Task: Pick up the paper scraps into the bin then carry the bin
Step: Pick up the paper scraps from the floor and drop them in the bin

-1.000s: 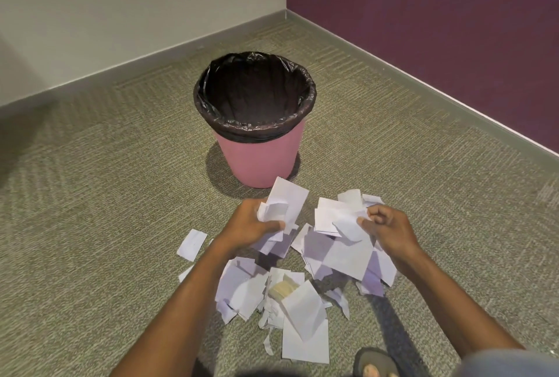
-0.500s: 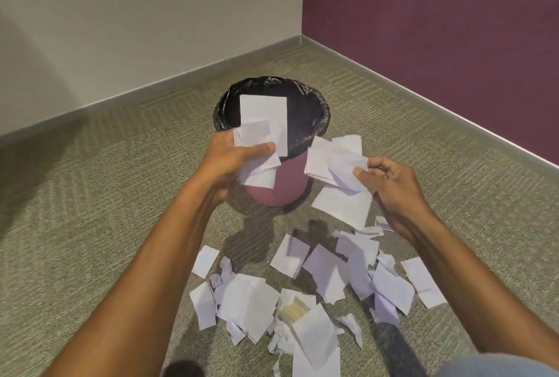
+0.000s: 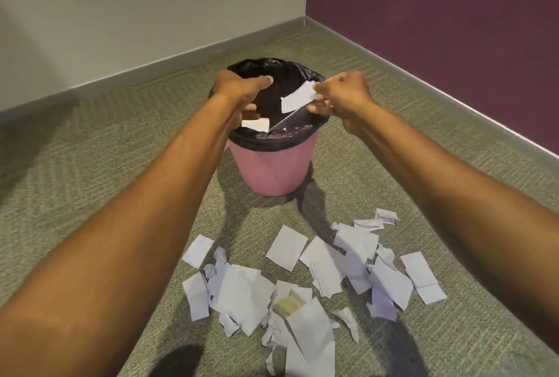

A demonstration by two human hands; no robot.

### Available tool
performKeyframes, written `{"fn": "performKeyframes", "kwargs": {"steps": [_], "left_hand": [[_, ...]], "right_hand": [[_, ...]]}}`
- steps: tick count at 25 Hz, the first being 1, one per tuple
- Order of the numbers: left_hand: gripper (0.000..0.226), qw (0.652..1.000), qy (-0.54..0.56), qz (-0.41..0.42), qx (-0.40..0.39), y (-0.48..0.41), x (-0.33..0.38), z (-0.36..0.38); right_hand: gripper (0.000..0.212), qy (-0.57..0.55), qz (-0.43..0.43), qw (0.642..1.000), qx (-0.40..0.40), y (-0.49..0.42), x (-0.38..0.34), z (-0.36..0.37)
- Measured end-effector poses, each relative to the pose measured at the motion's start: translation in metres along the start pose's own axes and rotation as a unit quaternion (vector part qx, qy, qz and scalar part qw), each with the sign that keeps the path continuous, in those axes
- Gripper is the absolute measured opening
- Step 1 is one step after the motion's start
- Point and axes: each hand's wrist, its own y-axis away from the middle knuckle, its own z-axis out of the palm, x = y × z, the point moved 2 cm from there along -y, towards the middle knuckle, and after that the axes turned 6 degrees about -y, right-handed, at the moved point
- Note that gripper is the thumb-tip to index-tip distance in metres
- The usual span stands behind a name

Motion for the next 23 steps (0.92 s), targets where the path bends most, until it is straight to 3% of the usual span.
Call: {"fn": "performKeyframes", "kwargs": {"steps": [3, 6, 8, 11, 14, 16, 18, 21, 23], "left_hand": [[0.029, 0.989, -0.004, 0.092, 0.115, 0.015, -0.017, 0.004], [0.040, 0.975, 0.047, 0.158, 0.146, 0.049, -0.049, 0.024], [0.046, 0.982, 0.019, 0.162, 0.096, 0.071, -0.083, 0.052], [0.038, 0.971, -0.139, 0.173, -0.087, 0.099, -0.146, 0.104], [0.003, 0.879, -0.345, 0.212, -0.251, 0.108, -0.206, 0.144], [0.048, 0.802, -0.444, 0.239, -0.319, 0.106, -0.233, 0.163], [0.077, 0.736, -0.502, 0.285, -0.353, 0.104, -0.243, 0.179], [0.093, 0.640, -0.579, 0.338, -0.375, 0.098, -0.248, 0.197], [0.093, 0.605, -0.608, 0.351, -0.376, 0.096, -0.250, 0.203]], "right_hand": [[0.014, -0.003, -0.021, 0.999, -0.033, 0.011, 0.012, -0.011], [0.015, 0.036, -0.052, 0.997, -0.049, 0.025, 0.030, -0.041], [0.012, 0.104, -0.043, 0.993, -0.040, 0.035, 0.053, -0.073], [0.005, 0.225, 0.036, 0.973, -0.036, 0.056, 0.114, -0.128], [0.025, 0.358, 0.137, 0.922, -0.063, 0.081, 0.184, -0.175], [0.052, 0.444, 0.169, 0.872, -0.115, 0.096, 0.217, -0.196], [0.085, 0.504, 0.170, 0.831, -0.166, 0.107, 0.241, -0.209], [0.113, 0.571, 0.153, 0.781, -0.202, 0.116, 0.264, -0.213], [0.122, 0.619, 0.151, 0.736, -0.228, 0.118, 0.275, -0.210]]}}
